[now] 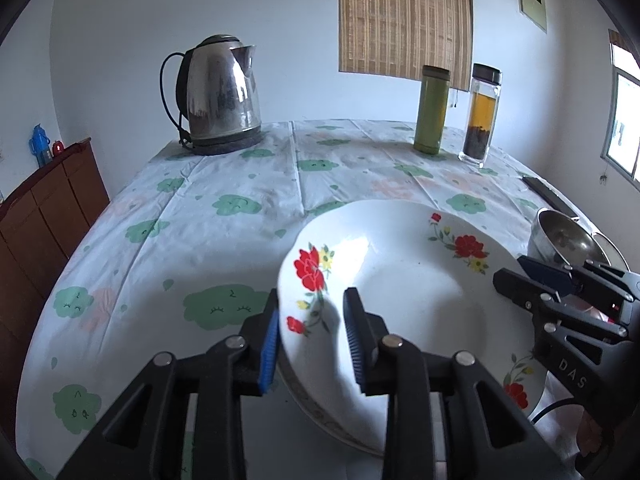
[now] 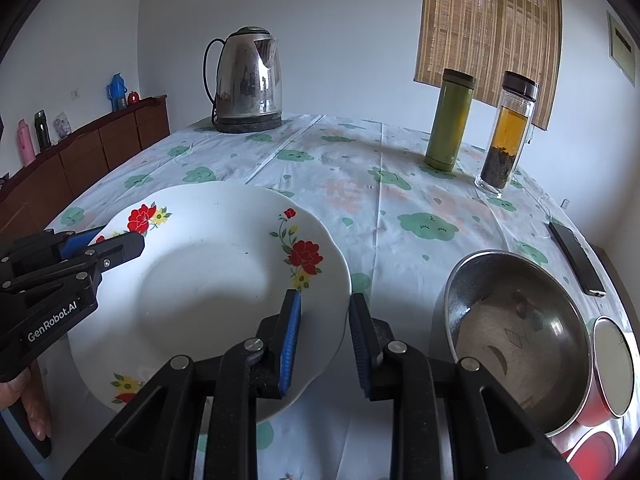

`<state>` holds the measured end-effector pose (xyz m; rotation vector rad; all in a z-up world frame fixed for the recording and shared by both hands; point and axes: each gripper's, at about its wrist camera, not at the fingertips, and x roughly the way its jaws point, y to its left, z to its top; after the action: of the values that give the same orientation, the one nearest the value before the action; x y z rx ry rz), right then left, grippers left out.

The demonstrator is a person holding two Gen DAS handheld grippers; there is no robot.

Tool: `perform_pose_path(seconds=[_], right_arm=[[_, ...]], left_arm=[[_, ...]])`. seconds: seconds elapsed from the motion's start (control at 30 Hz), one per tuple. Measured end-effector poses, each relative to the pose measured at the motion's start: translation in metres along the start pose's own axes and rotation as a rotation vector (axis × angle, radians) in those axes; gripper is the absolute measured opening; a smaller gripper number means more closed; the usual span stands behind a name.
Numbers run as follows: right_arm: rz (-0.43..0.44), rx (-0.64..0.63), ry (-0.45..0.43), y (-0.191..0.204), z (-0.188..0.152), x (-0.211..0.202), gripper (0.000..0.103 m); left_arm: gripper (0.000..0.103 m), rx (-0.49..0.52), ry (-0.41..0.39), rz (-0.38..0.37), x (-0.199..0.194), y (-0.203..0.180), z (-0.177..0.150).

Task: Organize plates and bowls
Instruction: 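Lower the red-flower plate onto the pink-floral plate with the left gripper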

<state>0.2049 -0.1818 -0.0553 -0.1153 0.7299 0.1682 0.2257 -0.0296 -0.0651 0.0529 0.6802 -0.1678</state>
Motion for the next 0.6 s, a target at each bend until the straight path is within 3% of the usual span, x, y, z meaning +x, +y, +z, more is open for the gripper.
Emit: perform_pose_path(seconds=[0.47, 0.57, 0.6], right_arm=[[-0.002, -0.002, 0.000, 0.0001, -0.0001, -0.0004, 0.026], [-0.001, -0.008, 0.004, 0.0011, -0.0005, 0.0001, 0.026], [-0.002, -0.014, 0.005, 0.0021, -0.0006, 0.0001, 0.026]], left_arm=[[0.034, 0.014, -0.002, 0.030, 0.0001, -0.0029, -0.0004], [0.058, 0.021, -0.027, 0.084, -0.0040, -0.0042, -0.0006], [0.058, 0.028, -0.042, 0.089, -0.0065, -0.0048, -0.0007]])
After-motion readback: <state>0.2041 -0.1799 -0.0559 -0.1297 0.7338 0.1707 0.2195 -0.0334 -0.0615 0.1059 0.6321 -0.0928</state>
